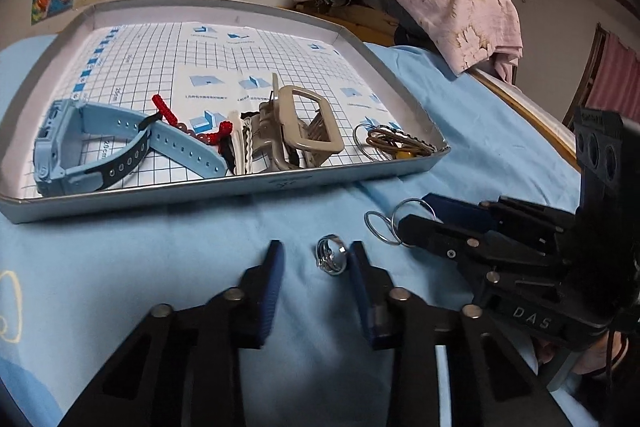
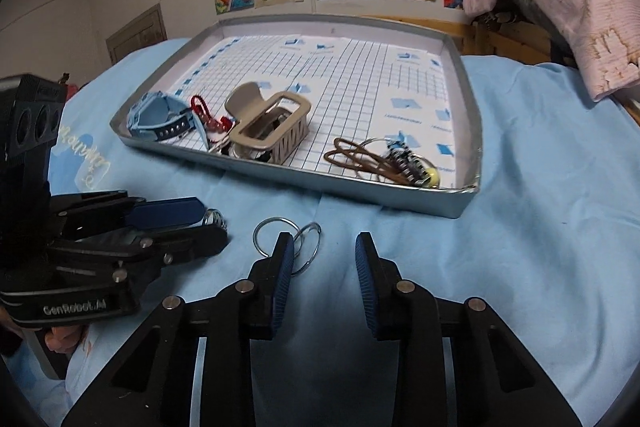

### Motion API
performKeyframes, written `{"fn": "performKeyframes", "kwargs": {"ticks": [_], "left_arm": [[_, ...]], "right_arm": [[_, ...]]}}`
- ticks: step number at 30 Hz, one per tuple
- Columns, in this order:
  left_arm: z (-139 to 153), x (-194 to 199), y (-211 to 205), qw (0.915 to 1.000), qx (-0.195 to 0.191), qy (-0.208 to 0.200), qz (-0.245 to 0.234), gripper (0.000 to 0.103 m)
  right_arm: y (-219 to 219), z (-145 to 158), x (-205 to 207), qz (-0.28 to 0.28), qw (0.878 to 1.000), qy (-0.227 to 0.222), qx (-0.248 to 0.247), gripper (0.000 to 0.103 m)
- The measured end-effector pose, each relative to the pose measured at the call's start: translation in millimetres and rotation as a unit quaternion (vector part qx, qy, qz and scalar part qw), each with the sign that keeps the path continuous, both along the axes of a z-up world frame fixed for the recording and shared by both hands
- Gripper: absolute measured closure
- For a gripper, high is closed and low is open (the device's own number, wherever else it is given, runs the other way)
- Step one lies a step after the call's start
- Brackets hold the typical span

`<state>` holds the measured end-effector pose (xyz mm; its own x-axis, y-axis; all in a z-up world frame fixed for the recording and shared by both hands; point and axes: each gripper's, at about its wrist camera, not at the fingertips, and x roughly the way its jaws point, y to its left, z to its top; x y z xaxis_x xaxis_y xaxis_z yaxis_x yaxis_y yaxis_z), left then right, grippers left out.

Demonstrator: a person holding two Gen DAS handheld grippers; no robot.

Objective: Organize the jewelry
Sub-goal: 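Close left tool on single silver ring while right tool grasps linked rings, then carry both rings into the tray with both tools and open them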

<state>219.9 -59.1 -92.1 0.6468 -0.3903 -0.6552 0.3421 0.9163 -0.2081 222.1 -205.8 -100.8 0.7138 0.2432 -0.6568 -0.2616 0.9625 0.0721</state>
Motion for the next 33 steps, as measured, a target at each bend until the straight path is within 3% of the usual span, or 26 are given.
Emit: {"fn": "performKeyframes", "kwargs": {"ticks": [3, 9, 13, 21, 27, 33], "left_arm": [[-2, 3, 3, 0.9999, -0.011, 0.006, 0.002, 0.092], [-1, 2, 10, 0.9992, -0.041, 0.003, -0.002, 0.095], [9, -7, 12, 0.9988, -0.044, -0.019, -0.002, 0.096], [50, -19, 16, 0.9945, -0.027, -0.101, 0.009, 0.096], [65, 10, 30, 0.9914, -0.029, -0.112, 0.060, 0.096], [54, 36, 29, 0.9928, -0.013, -0.092, 0.076, 0.096]], "right_arm": [[0, -2, 1, 0.000, 1.000, 0.005, 0.002, 0.084], [-1, 0, -3, -0.001, 1.000, -0.006, 0.009, 0.099], [-3, 6, -9, -0.003, 1.000, -0.024, 0.012, 0.100], [-5, 39, -15, -0.007, 0.997, -0.080, 0.017, 0.101], [0, 57, 9, -0.017, 0.994, -0.107, 0.011, 0.101], [9, 60, 35, -0.030, 0.992, -0.119, 0.007, 0.101]]}}
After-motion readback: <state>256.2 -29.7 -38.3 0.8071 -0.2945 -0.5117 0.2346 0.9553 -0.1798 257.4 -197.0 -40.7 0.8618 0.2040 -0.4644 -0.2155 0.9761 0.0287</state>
